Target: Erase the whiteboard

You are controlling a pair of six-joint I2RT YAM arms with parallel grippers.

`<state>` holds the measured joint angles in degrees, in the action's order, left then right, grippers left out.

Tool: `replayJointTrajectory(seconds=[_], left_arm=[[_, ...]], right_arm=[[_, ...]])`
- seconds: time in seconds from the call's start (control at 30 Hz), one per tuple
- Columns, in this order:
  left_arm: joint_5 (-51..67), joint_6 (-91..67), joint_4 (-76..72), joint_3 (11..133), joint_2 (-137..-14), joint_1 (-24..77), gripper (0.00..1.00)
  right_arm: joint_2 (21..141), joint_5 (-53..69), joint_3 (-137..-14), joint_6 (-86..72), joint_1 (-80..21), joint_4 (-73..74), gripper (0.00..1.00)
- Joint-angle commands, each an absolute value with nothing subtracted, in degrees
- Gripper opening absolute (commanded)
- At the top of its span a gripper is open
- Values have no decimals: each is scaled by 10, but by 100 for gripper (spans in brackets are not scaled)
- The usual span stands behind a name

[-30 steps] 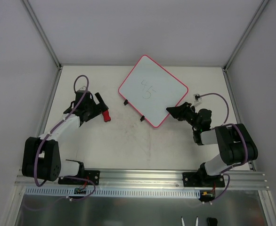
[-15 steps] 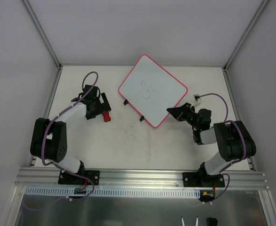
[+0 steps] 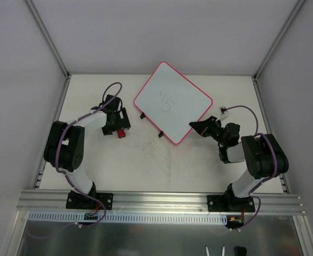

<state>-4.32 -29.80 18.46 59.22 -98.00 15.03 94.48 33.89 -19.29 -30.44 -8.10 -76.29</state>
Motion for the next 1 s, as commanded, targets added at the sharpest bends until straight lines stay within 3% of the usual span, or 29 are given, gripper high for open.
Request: replayJointTrajectory(seconds=[0.0, 0.13, 0.17, 0.3, 0.47, 0.63, 0.97], left_arm=[[-64, -289, 203, 610, -991, 152, 86], [-66, -288, 204, 611, -995, 152, 74], [-67, -289, 203, 610, -993, 152, 65], [-69, -289, 203, 610, -992, 152, 57], [-73, -287, 204, 606, -991, 151, 55], [-77, -286, 205, 601, -989, 152, 45], [-83, -285, 206, 599, -978, 153, 36]], right_arm=[[954, 345, -201, -270, -82, -829, 0], [955, 346, -203, -271, -82, -829, 0], [955, 345, -202, -270, -82, -829, 0], [954, 347, -203, -272, -83, -830, 0], [952, 347, -202, -272, -82, -829, 0], [953, 349, -204, -273, -81, -829, 0], [951, 352, -205, -277, -82, -830, 0]])
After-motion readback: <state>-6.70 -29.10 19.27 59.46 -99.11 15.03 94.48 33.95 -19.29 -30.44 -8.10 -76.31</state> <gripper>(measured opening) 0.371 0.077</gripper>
